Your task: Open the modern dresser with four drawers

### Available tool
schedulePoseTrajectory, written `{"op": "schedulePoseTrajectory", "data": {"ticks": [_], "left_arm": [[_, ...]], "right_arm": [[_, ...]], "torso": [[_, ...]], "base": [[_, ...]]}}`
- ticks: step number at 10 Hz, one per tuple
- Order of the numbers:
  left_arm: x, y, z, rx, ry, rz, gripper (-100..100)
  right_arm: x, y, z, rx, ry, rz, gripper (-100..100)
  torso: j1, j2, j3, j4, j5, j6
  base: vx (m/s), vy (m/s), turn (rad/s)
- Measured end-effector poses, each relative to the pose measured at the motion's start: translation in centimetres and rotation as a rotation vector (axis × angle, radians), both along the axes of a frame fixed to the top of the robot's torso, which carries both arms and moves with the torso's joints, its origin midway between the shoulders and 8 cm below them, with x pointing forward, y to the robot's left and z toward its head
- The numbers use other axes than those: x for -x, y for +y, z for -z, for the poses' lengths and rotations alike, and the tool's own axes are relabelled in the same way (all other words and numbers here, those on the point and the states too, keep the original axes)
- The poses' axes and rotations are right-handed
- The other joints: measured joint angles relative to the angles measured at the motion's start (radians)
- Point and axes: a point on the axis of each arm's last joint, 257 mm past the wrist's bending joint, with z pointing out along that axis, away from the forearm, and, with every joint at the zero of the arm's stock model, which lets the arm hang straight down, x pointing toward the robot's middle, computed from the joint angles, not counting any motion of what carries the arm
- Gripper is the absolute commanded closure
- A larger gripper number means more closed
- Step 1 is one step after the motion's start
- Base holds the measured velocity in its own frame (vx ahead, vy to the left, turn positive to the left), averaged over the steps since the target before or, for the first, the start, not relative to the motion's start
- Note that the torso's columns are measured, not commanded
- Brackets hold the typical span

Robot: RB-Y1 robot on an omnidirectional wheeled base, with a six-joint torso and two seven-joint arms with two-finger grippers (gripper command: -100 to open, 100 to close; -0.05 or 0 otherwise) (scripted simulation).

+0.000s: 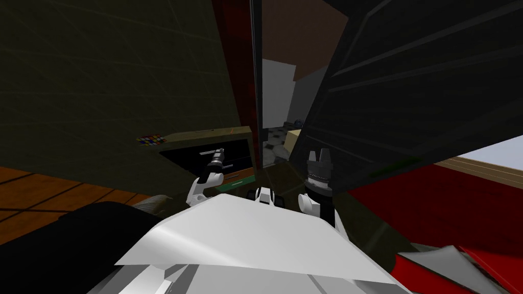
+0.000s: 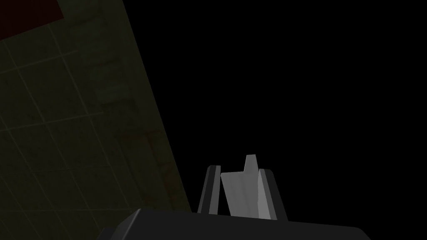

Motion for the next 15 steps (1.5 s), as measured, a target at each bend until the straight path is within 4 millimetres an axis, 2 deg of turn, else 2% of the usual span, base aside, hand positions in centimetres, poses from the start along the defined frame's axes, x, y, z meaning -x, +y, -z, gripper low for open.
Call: {"op": "schedulePoseTrajectory", "data": {"ticks": [7, 10, 12, 15], "left_arm": [[1.8, -3.2, 0.3, -0.003, -0.005, 0.083, 100], [2.2, -3.6, -0.6, -0.006, -0.009, 0.091, 100], [2.5, -3.7, -0.1, 0.001, 0.008, 0.092, 100], [2.7, -3.9, -0.4, 0.0, 0.006, 0.098, 100]], "right_arm": [[0.0, 0.0, 0.0, 0.0, 0.0, 0.0, 0], [0.0, 0.0, 0.0, 0.0, 0.0, 0.0, 0], [0.0, 0.0, 0.0, 0.0, 0.0, 0.0, 0], [0.0, 0.0, 0.0, 0.0, 0.0, 0.0, 0]], "torso": [[0.001, 0.0, 0.0, -0.002, 0.002, 0.004], [-0.006, 0.008, 0.005, 0.001, -0.001, 0.006], [-0.002, -0.002, -0.002, 0.002, -0.003, 0.005], [-0.005, 0.004, 0.002, 0.001, -0.002, 0.006]], "base": [[0.047, -0.012, 0.11], [-0.143, -0.065, -0.006], [-0.101, -0.039, 0.01], [-0.182, -0.077, 0.016]]}}
